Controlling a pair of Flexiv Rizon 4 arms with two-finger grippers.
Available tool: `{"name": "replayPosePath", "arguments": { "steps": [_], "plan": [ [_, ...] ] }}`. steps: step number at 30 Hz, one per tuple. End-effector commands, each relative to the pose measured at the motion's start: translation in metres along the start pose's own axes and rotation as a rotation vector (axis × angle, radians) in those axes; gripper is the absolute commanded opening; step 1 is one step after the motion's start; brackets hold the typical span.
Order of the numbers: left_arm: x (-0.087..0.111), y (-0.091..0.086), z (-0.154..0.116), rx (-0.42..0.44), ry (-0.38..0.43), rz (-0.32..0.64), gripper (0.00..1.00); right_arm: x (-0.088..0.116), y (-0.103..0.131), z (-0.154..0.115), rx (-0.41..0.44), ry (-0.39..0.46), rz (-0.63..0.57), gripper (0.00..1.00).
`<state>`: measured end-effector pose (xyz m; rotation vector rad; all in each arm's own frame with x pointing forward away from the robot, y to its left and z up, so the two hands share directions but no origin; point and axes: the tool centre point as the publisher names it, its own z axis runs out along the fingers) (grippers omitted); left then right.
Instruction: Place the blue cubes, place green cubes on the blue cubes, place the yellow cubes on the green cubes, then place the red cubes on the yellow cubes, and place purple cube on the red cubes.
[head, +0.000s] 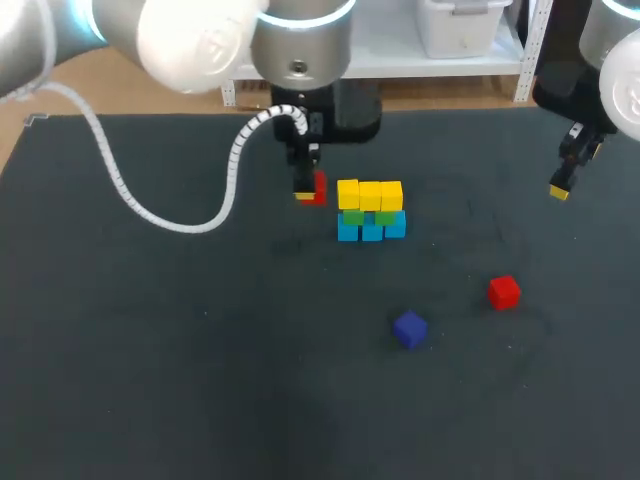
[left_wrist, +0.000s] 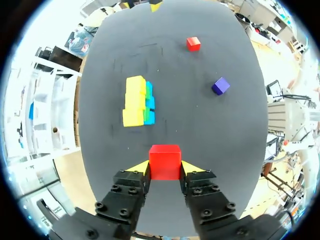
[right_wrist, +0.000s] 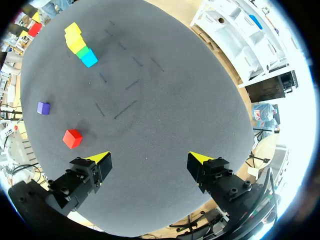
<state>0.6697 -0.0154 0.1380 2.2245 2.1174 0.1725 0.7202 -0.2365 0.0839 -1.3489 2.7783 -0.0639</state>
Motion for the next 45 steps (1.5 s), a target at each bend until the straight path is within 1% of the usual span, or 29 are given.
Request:
{"name": "replayPosePath", "arguments": {
  "steps": [1, 7, 13, 17, 27, 45],
  "plan": [
    [-0.018, 0.015, 0.004, 0.017, 0.043, 0.012, 0.00, 0.001, 0.000, 0.000, 0.000, -0.002, 0.000, 1.00],
    [-0.034, 0.026, 0.008, 0.015, 0.044, 0.029, 0.00, 0.001, 0.000, 0.000, 0.000, -0.002, 0.000, 1.00],
    [-0.044, 0.035, 0.010, 0.029, 0.034, 0.010, 0.00, 0.001, 0.000, 0.000, 0.000, -0.002, 0.000, 1.00],
    [-0.047, 0.037, 0.013, 0.038, 0.024, 0.005, 0.00, 0.001, 0.000, 0.000, 0.000, -0.002, 0.000, 1.00],
    [-0.056, 0.046, 0.029, 0.043, -0.004, 0.005, 0.00, 0.001, 0.000, 0.000, 0.000, -0.002, 0.000, 1.00],
    [-0.061, 0.057, 0.045, 0.049, -0.006, -0.003, 0.00, 0.001, 0.000, 0.000, 0.000, -0.002, 0.000, 1.00]
  ]
}}
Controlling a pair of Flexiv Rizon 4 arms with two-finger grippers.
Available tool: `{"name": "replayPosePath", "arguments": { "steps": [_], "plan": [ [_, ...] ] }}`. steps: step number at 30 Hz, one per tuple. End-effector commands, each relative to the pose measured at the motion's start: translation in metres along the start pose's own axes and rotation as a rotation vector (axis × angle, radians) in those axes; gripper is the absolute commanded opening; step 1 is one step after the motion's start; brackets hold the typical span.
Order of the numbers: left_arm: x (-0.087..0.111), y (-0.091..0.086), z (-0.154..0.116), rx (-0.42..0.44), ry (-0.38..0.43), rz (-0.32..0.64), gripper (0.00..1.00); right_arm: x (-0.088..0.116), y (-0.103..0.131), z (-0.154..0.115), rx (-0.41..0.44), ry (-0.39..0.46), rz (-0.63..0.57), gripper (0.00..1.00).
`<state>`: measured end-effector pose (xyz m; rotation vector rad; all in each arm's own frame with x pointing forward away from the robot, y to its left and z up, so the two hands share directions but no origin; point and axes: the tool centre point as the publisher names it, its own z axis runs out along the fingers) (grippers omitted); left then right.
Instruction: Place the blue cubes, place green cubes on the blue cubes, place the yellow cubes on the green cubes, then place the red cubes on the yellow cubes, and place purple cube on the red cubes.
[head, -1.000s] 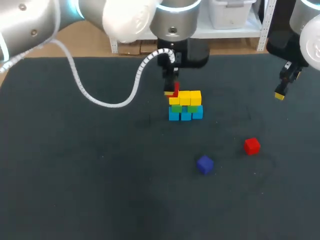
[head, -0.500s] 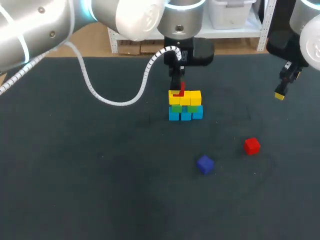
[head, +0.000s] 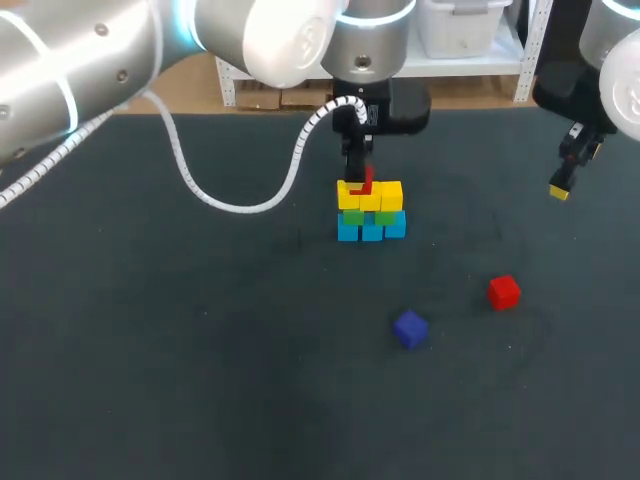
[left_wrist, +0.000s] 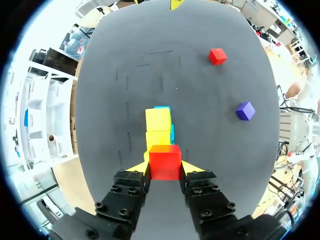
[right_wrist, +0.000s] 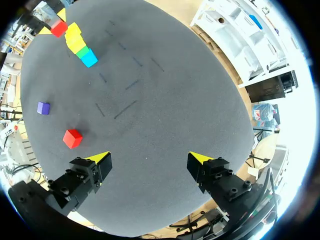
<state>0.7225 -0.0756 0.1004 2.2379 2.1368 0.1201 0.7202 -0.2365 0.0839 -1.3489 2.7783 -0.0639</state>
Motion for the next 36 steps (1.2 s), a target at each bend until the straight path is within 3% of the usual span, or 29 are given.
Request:
{"name": "replayPosePath", "arguments": {
  "steps": [1, 36],
  "plan": [
    [-0.0013, 0.0077, 0.0039, 0.012, 0.006, -0.001, 0.00, 0.0007, 0.0002, -0.0003, 0.000, -0.002, 0.000, 1.00],
    [-0.0021, 0.0116, 0.0096, 0.022, 0.007, -0.013, 0.03, 0.0007, 0.0002, -0.0003, 0.000, -0.002, 0.000, 1.00]
  ]
}}
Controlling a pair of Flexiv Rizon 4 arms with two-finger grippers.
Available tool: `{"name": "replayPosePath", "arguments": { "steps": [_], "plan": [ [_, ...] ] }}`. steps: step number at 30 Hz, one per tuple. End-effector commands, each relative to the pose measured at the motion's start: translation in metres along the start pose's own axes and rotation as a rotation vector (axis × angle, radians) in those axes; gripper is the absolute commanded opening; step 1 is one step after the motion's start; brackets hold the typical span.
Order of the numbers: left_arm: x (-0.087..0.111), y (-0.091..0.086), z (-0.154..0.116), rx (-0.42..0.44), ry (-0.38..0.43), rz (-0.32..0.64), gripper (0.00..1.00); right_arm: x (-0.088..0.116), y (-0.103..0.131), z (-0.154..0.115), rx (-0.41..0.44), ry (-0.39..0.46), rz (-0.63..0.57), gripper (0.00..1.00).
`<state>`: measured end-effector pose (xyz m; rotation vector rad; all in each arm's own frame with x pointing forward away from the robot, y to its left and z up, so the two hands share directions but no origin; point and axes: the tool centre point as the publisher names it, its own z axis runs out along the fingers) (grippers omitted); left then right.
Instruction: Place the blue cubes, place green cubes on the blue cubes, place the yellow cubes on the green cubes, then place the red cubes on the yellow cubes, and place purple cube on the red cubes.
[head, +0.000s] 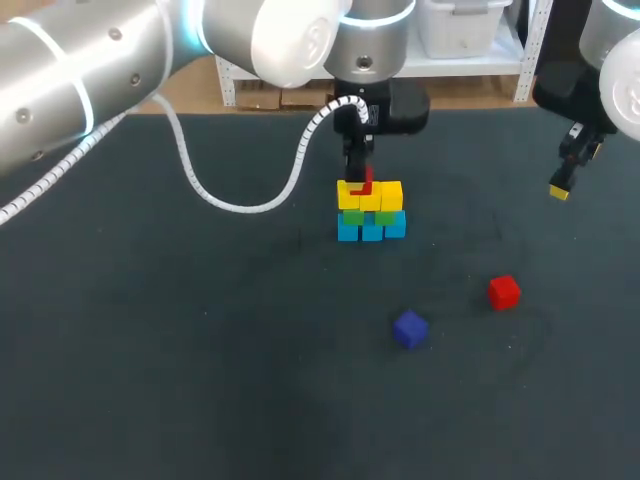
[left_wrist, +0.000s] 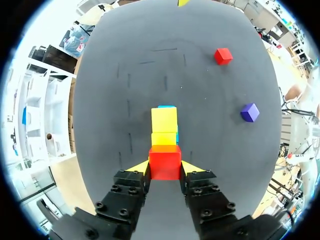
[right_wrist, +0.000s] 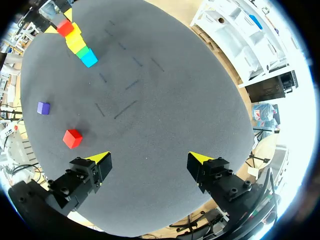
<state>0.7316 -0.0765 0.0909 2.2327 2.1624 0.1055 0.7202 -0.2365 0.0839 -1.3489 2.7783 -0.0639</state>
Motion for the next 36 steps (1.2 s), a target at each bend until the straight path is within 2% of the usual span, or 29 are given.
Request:
{"name": "replayPosePath", "arguments": {
  "steps": [1, 11, 13, 16, 17, 23, 27, 28, 29, 30, 36],
  "plan": [
    [-0.002, 0.004, 0.000, 0.006, 0.005, 0.000, 0.03, 0.001, 0.000, 0.000, 0.000, -0.002, 0.000, 1.00],
    [-0.001, 0.007, 0.000, 0.005, 0.007, -0.004, 0.07, 0.001, 0.000, 0.000, 0.000, -0.002, 0.000, 1.00],
    [-0.001, 0.008, 0.001, 0.006, 0.009, -0.005, 0.26, 0.001, 0.000, 0.000, 0.000, -0.002, 0.000, 1.00],
    [-0.001, 0.007, 0.002, 0.009, 0.009, -0.005, 0.39, 0.001, 0.000, 0.000, 0.000, -0.002, 0.000, 1.00],
    [-0.001, 0.007, 0.002, 0.009, 0.010, -0.004, 0.42, 0.001, 0.000, 0.000, 0.000, -0.002, 0.000, 1.00],
    [-0.001, 0.007, 0.002, 0.010, 0.009, -0.004, 0.45, 0.001, 0.000, 0.000, 0.000, -0.002, 0.000, 1.00],
    [0.000, 0.007, 0.001, 0.010, 0.008, -0.007, 0.63, 0.001, 0.000, 0.000, 0.000, -0.002, 0.000, 1.00],
    [0.000, 0.007, 0.001, 0.011, 0.005, -0.007, 0.70, 0.001, 0.000, 0.000, 0.000, -0.002, 0.000, 1.00],
    [0.001, 0.007, 0.000, 0.013, 0.003, -0.007, 0.82, 0.001, 0.000, 0.000, 0.000, -0.002, 0.000, 1.00],
    [0.002, 0.006, -0.002, 0.010, 0.000, -0.018, 1.00, 0.001, 0.000, 0.000, 0.000, -0.002, 0.000, 1.00],
    [0.020, 0.001, -0.016, 0.003, -0.039, -0.056, 1.00, 0.001, 0.000, 0.000, 0.000, -0.002, 0.000, 1.00]
  ]
}}
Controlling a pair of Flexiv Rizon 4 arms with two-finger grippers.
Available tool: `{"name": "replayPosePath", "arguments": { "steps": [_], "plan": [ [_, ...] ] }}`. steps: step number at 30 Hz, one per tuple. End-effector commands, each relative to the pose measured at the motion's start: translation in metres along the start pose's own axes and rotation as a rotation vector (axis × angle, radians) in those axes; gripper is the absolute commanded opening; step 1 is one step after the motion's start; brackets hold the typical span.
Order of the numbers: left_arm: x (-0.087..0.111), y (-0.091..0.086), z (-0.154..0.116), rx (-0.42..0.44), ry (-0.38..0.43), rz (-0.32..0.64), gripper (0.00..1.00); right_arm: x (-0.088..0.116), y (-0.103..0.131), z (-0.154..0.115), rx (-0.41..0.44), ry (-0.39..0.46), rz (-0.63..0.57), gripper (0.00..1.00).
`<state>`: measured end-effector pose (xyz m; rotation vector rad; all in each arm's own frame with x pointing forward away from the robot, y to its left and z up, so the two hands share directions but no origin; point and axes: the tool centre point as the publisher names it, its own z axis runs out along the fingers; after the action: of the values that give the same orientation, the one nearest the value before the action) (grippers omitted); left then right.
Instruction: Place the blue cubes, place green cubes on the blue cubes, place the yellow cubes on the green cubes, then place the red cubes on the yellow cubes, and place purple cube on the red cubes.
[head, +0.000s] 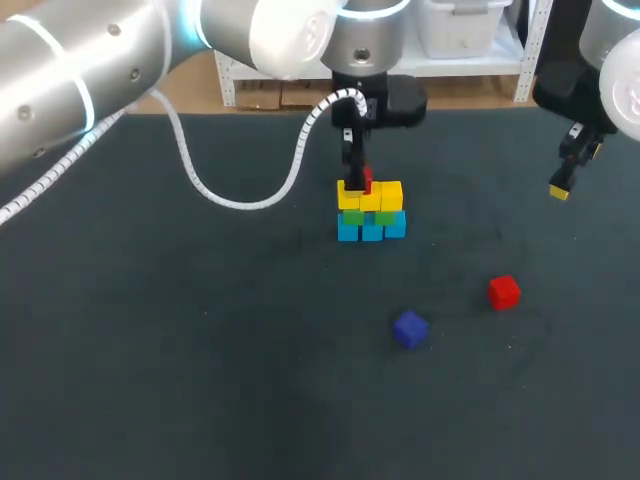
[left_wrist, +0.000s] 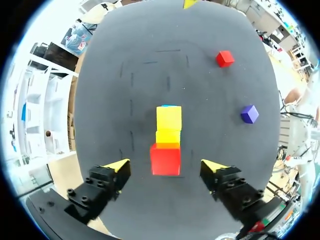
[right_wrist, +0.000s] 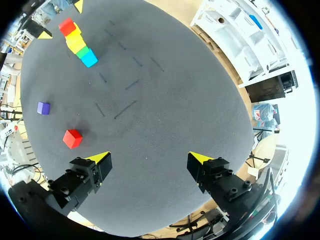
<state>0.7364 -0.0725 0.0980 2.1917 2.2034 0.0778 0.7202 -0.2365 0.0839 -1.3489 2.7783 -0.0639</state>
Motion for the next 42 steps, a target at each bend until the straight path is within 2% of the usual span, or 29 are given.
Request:
{"name": "replayPosePath", "arguments": {
  "steps": [1, 14, 23, 34, 42],
  "plan": [
    [0.020, -0.005, -0.012, -0.008, -0.032, -0.031, 1.00, 0.001, 0.000, 0.000, 0.000, -0.002, 0.000, 1.00],
    [0.090, -0.014, -0.048, -0.127, -0.051, -0.206, 1.00, 0.001, 0.000, 0.000, 0.000, -0.002, 0.000, 1.00],
    [0.135, -0.021, -0.070, -0.179, -0.073, -0.332, 1.00, 0.001, 0.000, 0.000, 0.000, -0.002, 0.000, 1.00],
    [0.190, -0.039, -0.067, -0.170, -0.074, -0.488, 1.00, 0.001, 0.000, 0.000, 0.000, -0.002, 0.000, 1.00],
    [0.223, -0.057, -0.061, -0.173, -0.030, -0.549, 1.00, 0.001, 0.000, 0.000, 0.000, -0.002, 0.000, 1.00]
  ]
}}
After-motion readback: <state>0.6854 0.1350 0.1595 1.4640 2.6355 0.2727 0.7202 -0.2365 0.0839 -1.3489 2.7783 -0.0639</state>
